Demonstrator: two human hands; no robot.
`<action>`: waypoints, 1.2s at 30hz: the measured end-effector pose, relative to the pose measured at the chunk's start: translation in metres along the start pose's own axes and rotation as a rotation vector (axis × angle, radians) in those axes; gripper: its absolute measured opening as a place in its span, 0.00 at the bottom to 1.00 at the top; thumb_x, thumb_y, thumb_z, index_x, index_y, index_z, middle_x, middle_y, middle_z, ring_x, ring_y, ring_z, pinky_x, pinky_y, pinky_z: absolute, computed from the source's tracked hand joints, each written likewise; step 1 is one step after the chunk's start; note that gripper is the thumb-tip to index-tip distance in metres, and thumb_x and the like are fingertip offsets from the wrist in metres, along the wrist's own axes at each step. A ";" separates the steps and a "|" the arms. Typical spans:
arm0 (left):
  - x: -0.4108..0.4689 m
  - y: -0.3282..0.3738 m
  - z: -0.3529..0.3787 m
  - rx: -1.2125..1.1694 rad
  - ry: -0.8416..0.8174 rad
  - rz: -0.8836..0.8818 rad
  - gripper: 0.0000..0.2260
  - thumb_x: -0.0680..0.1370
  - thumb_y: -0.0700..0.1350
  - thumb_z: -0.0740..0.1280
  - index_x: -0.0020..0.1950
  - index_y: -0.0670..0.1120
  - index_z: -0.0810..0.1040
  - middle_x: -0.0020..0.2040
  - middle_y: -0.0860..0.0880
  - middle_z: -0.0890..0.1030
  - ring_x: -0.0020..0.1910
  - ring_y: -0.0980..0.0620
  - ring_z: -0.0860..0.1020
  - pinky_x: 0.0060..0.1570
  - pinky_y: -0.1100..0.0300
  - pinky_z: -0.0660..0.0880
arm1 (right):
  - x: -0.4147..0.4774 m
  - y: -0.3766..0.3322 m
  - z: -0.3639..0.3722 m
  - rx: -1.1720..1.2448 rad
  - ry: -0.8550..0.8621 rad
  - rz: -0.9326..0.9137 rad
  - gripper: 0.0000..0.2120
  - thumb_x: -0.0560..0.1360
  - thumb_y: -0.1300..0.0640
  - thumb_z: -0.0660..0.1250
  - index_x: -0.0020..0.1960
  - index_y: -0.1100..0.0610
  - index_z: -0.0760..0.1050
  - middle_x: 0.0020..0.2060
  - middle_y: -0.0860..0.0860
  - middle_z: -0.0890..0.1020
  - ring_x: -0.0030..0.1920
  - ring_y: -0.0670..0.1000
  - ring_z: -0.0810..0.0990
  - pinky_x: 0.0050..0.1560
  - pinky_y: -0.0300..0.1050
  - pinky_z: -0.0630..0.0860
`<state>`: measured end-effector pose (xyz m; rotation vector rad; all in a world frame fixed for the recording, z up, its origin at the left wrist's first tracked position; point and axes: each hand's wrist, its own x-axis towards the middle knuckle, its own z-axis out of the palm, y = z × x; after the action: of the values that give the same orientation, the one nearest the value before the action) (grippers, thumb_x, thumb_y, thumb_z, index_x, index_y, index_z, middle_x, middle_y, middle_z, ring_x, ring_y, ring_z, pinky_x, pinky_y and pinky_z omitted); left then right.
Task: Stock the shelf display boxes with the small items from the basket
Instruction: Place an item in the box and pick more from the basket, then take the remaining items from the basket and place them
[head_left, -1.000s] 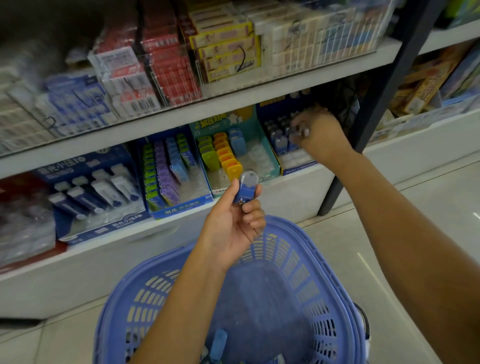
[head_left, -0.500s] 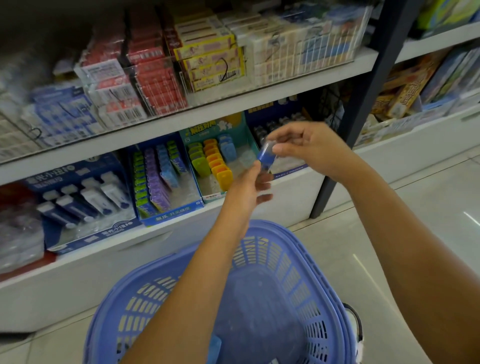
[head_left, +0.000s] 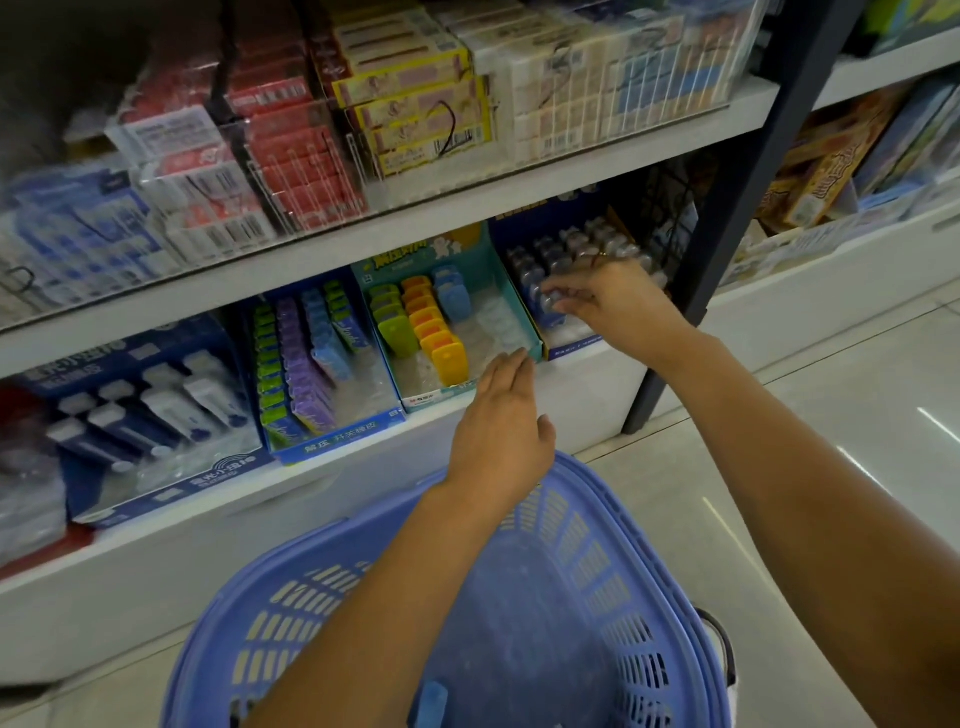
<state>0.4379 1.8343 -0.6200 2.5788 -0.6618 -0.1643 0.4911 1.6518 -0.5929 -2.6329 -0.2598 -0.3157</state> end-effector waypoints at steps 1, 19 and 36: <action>0.000 0.000 0.000 -0.001 -0.007 0.001 0.29 0.80 0.44 0.60 0.78 0.43 0.53 0.78 0.49 0.53 0.77 0.52 0.48 0.73 0.61 0.47 | 0.001 0.000 0.002 -0.017 -0.001 -0.015 0.12 0.77 0.61 0.64 0.59 0.59 0.79 0.52 0.60 0.82 0.52 0.58 0.79 0.56 0.49 0.73; 0.000 -0.008 -0.014 -0.054 -0.083 0.038 0.27 0.80 0.45 0.61 0.77 0.45 0.56 0.78 0.51 0.54 0.76 0.53 0.54 0.72 0.62 0.53 | 0.007 -0.007 0.005 -0.306 -0.103 0.085 0.18 0.80 0.62 0.58 0.69 0.58 0.70 0.60 0.63 0.76 0.59 0.62 0.75 0.59 0.53 0.71; -0.131 -0.135 0.009 -0.145 -0.272 -0.500 0.10 0.78 0.41 0.64 0.57 0.41 0.79 0.57 0.42 0.81 0.56 0.46 0.78 0.56 0.58 0.72 | -0.052 -0.136 0.042 -0.142 -0.497 -0.027 0.09 0.74 0.50 0.67 0.44 0.56 0.79 0.44 0.55 0.83 0.48 0.56 0.80 0.45 0.43 0.72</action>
<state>0.3789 1.9983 -0.6917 2.5505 -0.0730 -0.7053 0.4165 1.7837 -0.5836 -2.8135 -0.4472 0.3325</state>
